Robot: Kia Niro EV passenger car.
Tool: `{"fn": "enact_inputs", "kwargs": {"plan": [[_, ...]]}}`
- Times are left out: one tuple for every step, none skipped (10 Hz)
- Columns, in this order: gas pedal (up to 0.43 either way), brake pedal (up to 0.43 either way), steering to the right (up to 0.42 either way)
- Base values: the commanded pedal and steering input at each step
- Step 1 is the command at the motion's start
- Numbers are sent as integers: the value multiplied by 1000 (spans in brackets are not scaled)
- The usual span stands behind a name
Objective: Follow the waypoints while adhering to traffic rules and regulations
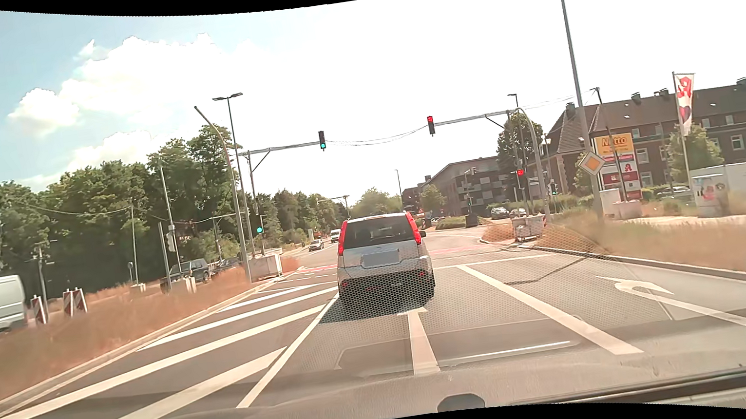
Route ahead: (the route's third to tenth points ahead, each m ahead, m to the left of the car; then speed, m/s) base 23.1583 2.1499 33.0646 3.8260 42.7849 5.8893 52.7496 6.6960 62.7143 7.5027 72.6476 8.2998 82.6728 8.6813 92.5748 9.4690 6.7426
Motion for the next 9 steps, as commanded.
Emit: {"fn": "enact_inputs", "kwargs": {"plan": [[209, 18, -8], [209, 18, -3], [209, 18, -3], [209, 18, -3], [209, 18, -3], [197, 18, -3], [189, 18, -3], [189, 18, -3], [189, 18, -4]]}}
